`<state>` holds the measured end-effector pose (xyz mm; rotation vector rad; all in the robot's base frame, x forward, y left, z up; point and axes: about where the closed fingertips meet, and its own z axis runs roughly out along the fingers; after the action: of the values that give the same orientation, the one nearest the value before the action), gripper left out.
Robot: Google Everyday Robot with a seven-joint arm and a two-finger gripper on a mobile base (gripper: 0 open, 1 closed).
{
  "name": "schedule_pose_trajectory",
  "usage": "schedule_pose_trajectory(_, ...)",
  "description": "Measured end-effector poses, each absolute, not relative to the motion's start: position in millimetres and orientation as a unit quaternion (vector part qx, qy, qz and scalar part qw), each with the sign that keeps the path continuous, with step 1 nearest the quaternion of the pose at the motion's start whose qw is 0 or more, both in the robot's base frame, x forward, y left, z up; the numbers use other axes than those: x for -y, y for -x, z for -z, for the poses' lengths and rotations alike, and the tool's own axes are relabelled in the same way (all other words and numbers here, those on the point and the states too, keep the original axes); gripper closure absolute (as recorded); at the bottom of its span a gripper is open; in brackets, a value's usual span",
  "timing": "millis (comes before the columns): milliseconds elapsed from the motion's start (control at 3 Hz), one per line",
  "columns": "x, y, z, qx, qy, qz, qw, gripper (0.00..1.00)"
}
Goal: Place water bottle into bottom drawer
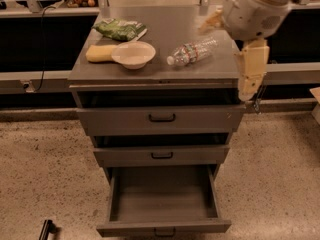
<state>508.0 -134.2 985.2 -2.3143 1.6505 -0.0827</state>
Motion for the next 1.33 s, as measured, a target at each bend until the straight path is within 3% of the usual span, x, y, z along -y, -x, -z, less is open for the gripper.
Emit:
schedule_pose_trajectory(667, 128, -515, -989, -0.538, 0.826, 0.043, 0.16, 0.0)
schedule_pose_trajectory(1333, 152, -581, -1004, -0.524, 0.833, 0.144, 0.107, 0.0)
